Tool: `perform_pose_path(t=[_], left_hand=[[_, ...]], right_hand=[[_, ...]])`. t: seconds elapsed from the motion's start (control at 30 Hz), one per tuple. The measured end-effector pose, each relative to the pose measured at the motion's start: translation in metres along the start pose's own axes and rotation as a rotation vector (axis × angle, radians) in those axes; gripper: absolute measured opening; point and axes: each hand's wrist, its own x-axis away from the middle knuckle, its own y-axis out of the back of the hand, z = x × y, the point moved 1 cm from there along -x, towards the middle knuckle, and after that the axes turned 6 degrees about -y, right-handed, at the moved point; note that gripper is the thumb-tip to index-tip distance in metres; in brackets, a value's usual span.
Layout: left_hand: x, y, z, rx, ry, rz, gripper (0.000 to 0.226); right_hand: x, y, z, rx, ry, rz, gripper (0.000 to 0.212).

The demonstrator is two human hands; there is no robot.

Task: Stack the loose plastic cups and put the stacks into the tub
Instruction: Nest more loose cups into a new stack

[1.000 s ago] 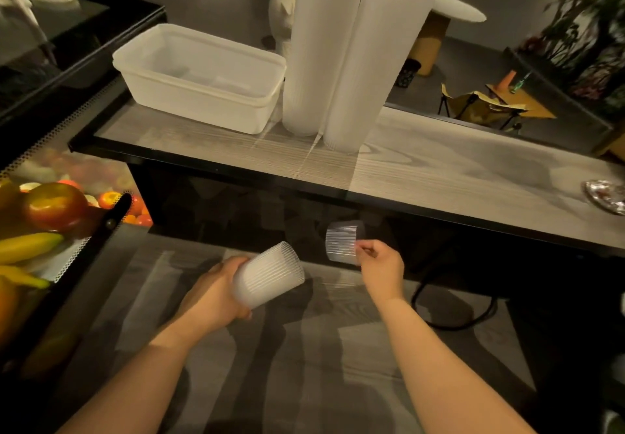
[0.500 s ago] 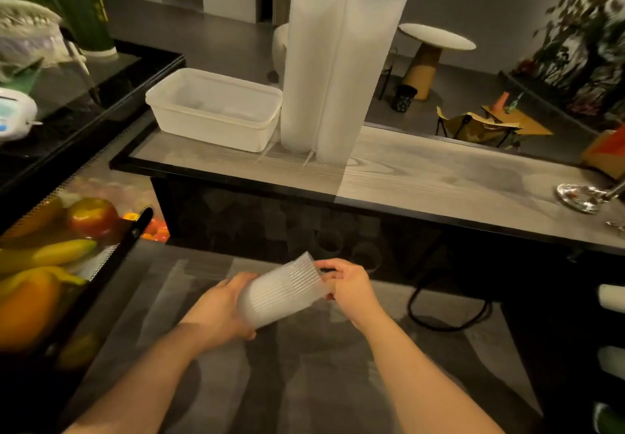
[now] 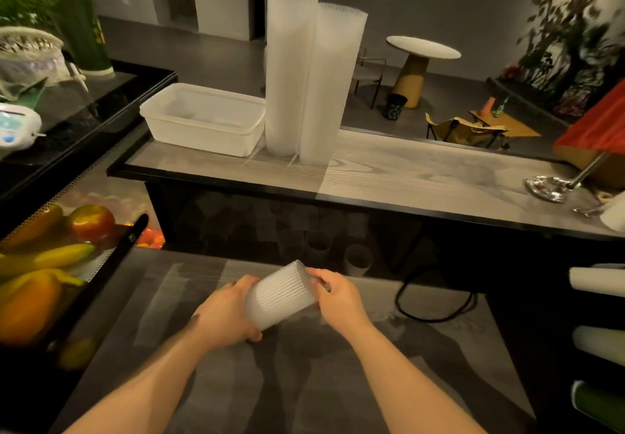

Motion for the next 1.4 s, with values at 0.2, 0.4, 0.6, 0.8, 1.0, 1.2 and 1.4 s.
perform_pose_path(t=[0.2, 0.4, 0.6, 0.8, 1.0, 1.2, 1.4], left_hand=[[0.002, -0.001, -0.004, 0.003, 0.021, -0.015, 0.098], [0.011, -0.004, 0.004, 0.023, 0.115, -0.044, 0.099], [0.016, -0.012, 0.011, 0.038, 0.197, -0.060, 0.102], [0.010, -0.011, 0.015, -0.018, 0.277, -0.046, 0.105], [0.000, -0.009, 0.019, -0.046, 0.296, -0.029, 0.105], [-0.005, -0.016, 0.017, -0.017, 0.292, -0.035, 0.103], [-0.008, -0.021, 0.019, 0.033, 0.300, 0.005, 0.105]], right_hand=[[-0.041, 0.031, -0.061, 0.348, -0.187, -0.069, 0.037], [-0.068, 0.053, -0.094, 0.530, -0.209, 0.017, 0.042], [-0.087, 0.049, -0.105, 0.620, -0.144, 0.050, 0.046], [-0.113, 0.044, -0.105, 0.645, -0.139, 0.024, 0.046], [-0.132, 0.038, -0.104, 0.693, -0.084, 0.003, 0.045], [-0.133, 0.038, -0.090, 0.602, -0.090, -0.132, 0.035], [-0.097, 0.023, -0.043, -0.405, -0.182, -0.235, 0.018]])
